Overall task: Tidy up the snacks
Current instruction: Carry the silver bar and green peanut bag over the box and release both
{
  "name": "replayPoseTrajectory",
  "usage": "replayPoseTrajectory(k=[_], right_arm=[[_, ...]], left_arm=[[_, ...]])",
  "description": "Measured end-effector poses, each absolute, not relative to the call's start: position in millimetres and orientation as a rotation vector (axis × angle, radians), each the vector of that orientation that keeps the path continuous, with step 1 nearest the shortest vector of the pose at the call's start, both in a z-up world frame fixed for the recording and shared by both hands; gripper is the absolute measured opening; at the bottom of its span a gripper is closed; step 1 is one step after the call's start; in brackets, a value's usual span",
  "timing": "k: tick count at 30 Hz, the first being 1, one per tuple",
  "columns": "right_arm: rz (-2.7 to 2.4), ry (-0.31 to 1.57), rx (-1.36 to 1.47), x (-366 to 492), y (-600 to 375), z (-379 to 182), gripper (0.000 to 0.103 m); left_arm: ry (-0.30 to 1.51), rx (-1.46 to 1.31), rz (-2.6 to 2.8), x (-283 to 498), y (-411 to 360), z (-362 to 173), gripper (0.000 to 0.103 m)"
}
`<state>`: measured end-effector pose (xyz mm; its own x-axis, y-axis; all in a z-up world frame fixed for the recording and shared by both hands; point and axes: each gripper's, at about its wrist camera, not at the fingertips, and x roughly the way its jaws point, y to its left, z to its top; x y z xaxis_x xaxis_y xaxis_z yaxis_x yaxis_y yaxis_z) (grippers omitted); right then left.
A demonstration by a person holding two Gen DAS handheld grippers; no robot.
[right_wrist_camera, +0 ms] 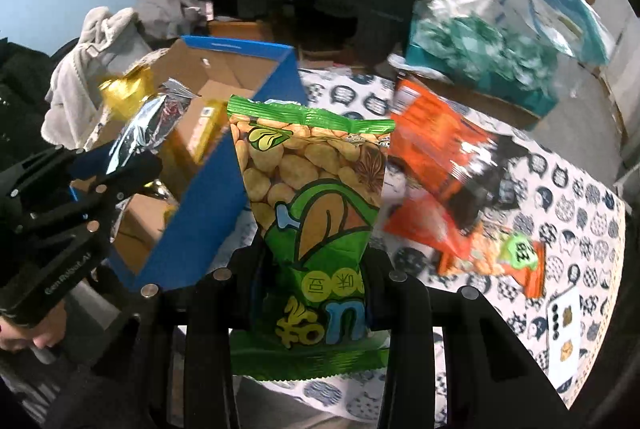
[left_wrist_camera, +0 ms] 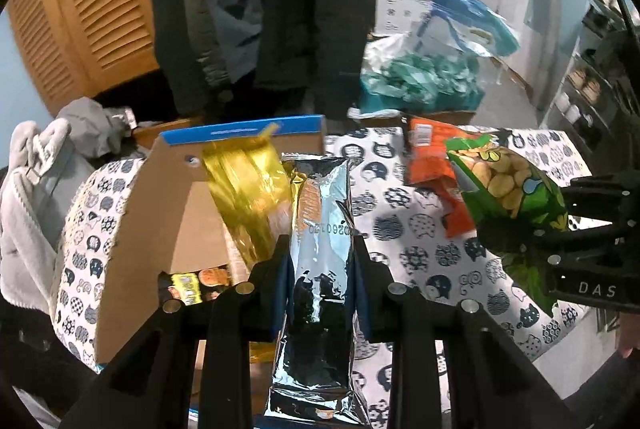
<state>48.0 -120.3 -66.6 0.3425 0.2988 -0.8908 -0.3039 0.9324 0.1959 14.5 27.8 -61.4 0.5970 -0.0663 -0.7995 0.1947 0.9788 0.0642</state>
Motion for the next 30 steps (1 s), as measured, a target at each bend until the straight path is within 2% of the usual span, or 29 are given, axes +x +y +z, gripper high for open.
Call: replayPoseTrajectory(k=[14, 30], right_arm=[[0.498, 1.161, -0.042, 80.8, -30.2, -61.6, 0.036], [0.579, 1.241, -0.085, 102.0, 47.1, -88.2, 0.037]], left_arm=[[0.938, 0.041, -0.027, 24.5, 103.5, -68.6, 0.028], [1.010, -0.045, 0.081, 24.2, 173.1, -100.2, 0.028]])
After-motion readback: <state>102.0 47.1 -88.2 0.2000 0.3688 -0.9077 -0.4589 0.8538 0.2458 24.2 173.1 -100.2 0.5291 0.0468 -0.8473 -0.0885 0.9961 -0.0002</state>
